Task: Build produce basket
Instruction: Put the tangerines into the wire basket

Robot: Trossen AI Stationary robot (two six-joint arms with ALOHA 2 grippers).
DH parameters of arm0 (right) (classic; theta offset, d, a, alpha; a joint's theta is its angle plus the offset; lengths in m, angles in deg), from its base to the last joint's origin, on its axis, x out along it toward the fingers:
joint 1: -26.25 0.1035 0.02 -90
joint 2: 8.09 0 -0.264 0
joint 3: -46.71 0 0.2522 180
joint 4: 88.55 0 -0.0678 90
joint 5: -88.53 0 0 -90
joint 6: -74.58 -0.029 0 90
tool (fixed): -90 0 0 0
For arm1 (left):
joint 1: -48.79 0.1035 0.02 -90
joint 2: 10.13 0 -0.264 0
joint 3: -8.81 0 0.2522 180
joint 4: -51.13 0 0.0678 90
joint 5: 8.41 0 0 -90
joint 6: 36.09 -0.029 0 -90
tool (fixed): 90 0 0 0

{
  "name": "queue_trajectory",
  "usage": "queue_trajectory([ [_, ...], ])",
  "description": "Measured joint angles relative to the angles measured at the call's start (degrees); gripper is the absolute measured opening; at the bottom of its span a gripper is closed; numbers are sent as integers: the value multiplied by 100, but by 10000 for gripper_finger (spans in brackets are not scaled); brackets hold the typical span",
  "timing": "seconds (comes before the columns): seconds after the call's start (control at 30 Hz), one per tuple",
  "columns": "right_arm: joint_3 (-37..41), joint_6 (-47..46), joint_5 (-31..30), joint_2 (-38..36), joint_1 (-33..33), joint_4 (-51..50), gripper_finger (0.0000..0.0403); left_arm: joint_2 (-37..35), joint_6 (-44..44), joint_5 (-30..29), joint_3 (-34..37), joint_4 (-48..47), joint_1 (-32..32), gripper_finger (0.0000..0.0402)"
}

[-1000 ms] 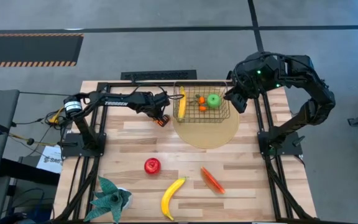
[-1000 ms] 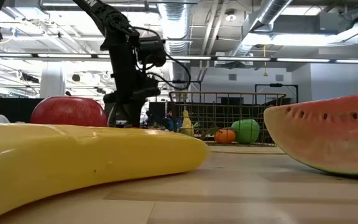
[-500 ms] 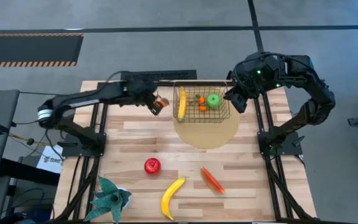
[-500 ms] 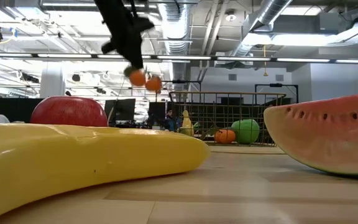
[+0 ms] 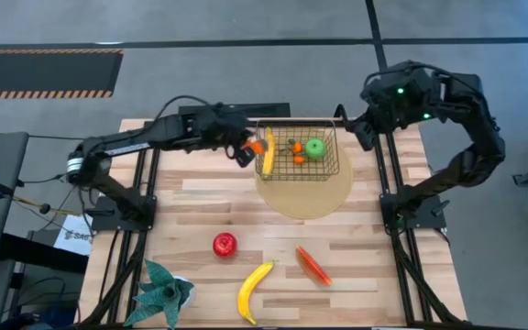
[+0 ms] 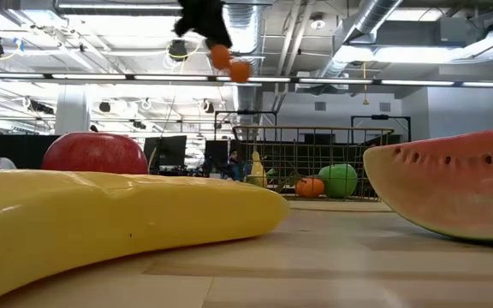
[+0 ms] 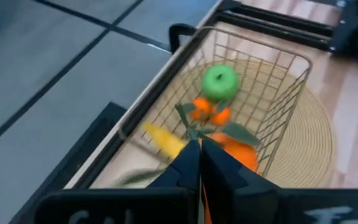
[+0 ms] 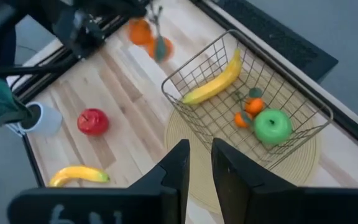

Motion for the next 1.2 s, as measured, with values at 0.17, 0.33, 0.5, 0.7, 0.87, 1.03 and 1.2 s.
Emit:
queue_trajectory([
  [0.17, 0, -8, 0, -193, -58, 34, 85, 1010, -406, 516, -795, 138, 90, 0],
  [0.33, 0, -8, 0, -285, -54, 28, 85, 2076, -777, 872, -1722, 168, 223, 0],
  [0.5, 0, -5, 2, -380, -53, 26, 85, 2872, -934, 933, -2456, -166, 387, 0],
  [0.7, 0, 22, 2, -449, -53, 26, 85, 3480, -976, 922, -2735, -474, 629, 0],
  [0.87, 0, 161, 4, -474, -53, 25, 85, 3712, -973, 1027, -2746, -496, 704, 0],
  [1.03, 0, 253, 5, -476, -53, 26, 85, 3932, -951, 1254, -2746, -571, 697, 0],
  [1.2, 0, 267, 7, -476, -53, 26, 85, 4056, -984, 1250, -2739, -822, 623, 0],
])
